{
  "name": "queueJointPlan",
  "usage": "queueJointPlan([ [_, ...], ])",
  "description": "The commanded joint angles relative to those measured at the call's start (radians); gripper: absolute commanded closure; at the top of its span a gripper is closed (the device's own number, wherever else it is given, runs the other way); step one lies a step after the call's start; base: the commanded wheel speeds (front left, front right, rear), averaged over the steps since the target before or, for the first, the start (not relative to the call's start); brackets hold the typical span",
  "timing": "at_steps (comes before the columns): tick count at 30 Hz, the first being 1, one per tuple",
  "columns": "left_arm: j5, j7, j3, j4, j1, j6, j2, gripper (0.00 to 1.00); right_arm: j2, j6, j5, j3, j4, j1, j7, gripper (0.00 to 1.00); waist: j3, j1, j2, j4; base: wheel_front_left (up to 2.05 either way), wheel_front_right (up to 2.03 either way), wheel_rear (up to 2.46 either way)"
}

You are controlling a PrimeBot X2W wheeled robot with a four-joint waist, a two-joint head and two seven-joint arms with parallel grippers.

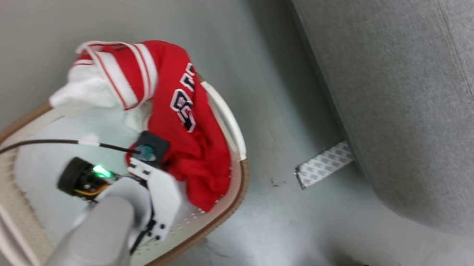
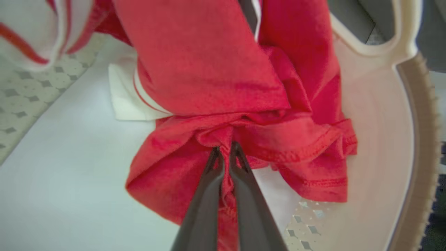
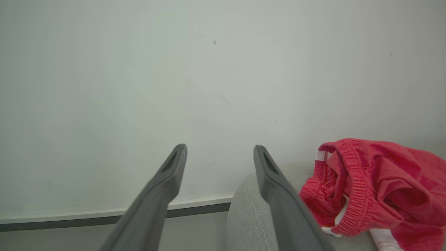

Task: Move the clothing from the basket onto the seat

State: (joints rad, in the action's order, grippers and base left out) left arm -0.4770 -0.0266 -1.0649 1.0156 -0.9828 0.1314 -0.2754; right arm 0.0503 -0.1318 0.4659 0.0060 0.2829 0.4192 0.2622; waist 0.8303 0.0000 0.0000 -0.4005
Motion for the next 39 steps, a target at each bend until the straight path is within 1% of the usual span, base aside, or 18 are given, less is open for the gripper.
queueJointPlan([
  [1,-0.020,0.018,-0.005,-0.003,0.011,-0.001,0.008,1.00,-0.002,0.002,-0.012,-0.004,-0.003,0.002,0.002,0.00,-0.023,0.0000,0.0000,0.023,0.00,0.00,0.00],
  [6,-0.055,0.088,-0.028,-0.017,0.031,-0.001,0.044,1.00,-0.001,0.002,-0.039,-0.018,-0.013,-0.008,0.002,0.00,-0.081,0.0000,0.0000,0.063,0.00,0.00,0.00],
  [9,-0.082,0.142,-0.049,-0.025,0.053,-0.001,0.074,1.00,-0.001,0.002,-0.058,-0.028,-0.029,-0.025,0.002,0.00,-0.141,0.0000,0.0000,0.093,0.00,0.00,0.00],
  [13,-0.117,0.213,-0.065,-0.041,0.079,-0.001,0.102,1.00,-0.001,0.002,-0.073,-0.035,-0.048,-0.042,0.002,0.00,-0.221,0.0000,0.0000,0.125,0.00,0.00,0.00],
  [19,-0.188,0.274,-0.058,-0.088,0.106,-0.001,0.125,1.00,0.000,0.002,-0.087,-0.052,-0.083,-0.078,0.002,0.00,-0.348,0.0000,0.0000,0.170,0.00,0.00,0.00],
  [25,-0.216,0.291,-0.017,-0.167,0.140,-0.001,0.119,1.00,0.000,0.002,-0.093,-0.071,-0.117,-0.118,0.002,0.00,-0.472,0.0000,0.0000,0.205,0.00,0.00,0.00],
  [29,-0.197,0.291,0.032,-0.265,0.182,-0.007,0.110,1.00,0.000,0.002,-0.104,-0.077,-0.149,-0.159,0.002,0.00,-0.565,0.0000,0.0000,0.229,0.00,0.00,0.00],
  [33,-0.188,0.292,0.080,-0.356,0.231,-0.021,0.101,1.00,0.000,0.002,-0.082,-0.068,-0.179,-0.205,0.002,0.00,-0.656,0.0000,0.0000,0.250,0.00,0.00,0.00],
  [34,-0.190,0.292,0.089,-0.376,0.240,-0.024,0.098,1.00,0.000,0.002,-0.062,-0.061,-0.183,-0.216,0.002,0.00,-0.673,0.0000,0.0000,0.254,0.00,0.00,0.00],
  [39,-0.195,0.292,0.129,-0.465,0.267,-0.045,0.083,1.00,0.000,0.002,-0.042,-0.023,-0.219,-0.265,0.002,0.00,-0.759,0.0000,0.0000,0.275,0.00,0.00,0.00],
])
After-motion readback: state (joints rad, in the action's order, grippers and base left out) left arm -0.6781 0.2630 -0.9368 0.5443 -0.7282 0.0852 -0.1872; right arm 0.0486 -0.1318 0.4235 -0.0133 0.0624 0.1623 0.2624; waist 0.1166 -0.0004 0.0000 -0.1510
